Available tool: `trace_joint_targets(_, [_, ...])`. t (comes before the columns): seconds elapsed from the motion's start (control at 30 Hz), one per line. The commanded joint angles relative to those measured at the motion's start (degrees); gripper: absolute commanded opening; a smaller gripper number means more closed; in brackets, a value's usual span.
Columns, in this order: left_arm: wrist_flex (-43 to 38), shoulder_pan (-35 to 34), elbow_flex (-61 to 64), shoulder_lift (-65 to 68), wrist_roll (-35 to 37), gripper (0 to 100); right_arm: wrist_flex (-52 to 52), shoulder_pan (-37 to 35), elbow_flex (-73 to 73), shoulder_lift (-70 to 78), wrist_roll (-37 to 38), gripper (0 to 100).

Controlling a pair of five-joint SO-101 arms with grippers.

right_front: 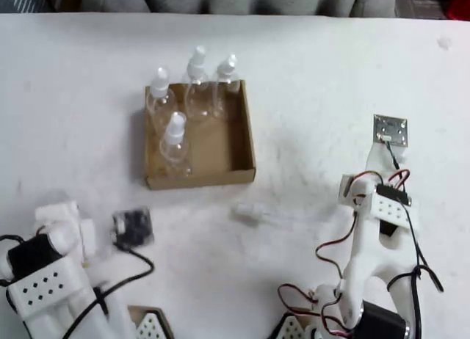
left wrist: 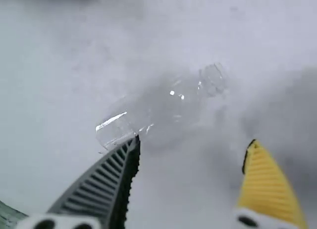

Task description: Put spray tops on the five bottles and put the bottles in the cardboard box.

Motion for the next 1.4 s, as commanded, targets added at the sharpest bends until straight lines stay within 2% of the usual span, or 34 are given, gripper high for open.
trace_joint_targets(0.0, [-3.2,-3.3,1.2,-1.5,-15.5,32,0.3,0.0,-2.4,-0.1,0.0,1.7])
trace_joint_targets(0.13, [-13.6,-2.1,5.7,-1.2,-14.5,32,0.2,-0.7,-2.4,-0.1,1.7,1.7])
trace_joint_targets(0.27, [-23.2,1.3,11.1,-1.2,-10.3,32,0.1,-1.5,-1.8,-0.1,2.5,1.7])
trace_joint_targets(0.47, [-29.6,5.2,14.7,-1.1,-6.6,32,0.2,-1.4,-1.8,-0.1,2.5,1.7])
trace_joint_targets(0.73, [-41.2,5.4,23.5,-1.1,-6.2,31,0.2,-1.4,-1.8,-0.1,2.5,1.7])
trace_joint_targets(0.83, [-42.6,5.4,24.2,-1.1,-5.6,31,0.2,-1.4,-1.7,-0.1,2.5,1.7])
trace_joint_targets(1.07, [-44.1,6.5,24.1,-1.1,1.6,31,0.2,-1.4,-1.7,-0.1,2.4,1.7])
trace_joint_targets(1.17, [-46.6,7.7,23.4,1.0,8.2,31,0.2,-1.4,-1.7,-0.1,2.3,1.7])
trace_joint_targets(1.27, [-47.6,8.0,17.5,9.1,15.3,31,0.2,-1.4,-1.7,-0.1,2.3,1.7])
trace_joint_targets(1.37, [-46.2,7.6,9.8,23.1,16.2,31,0.2,-1.4,-1.6,-0.1,2.3,1.7])
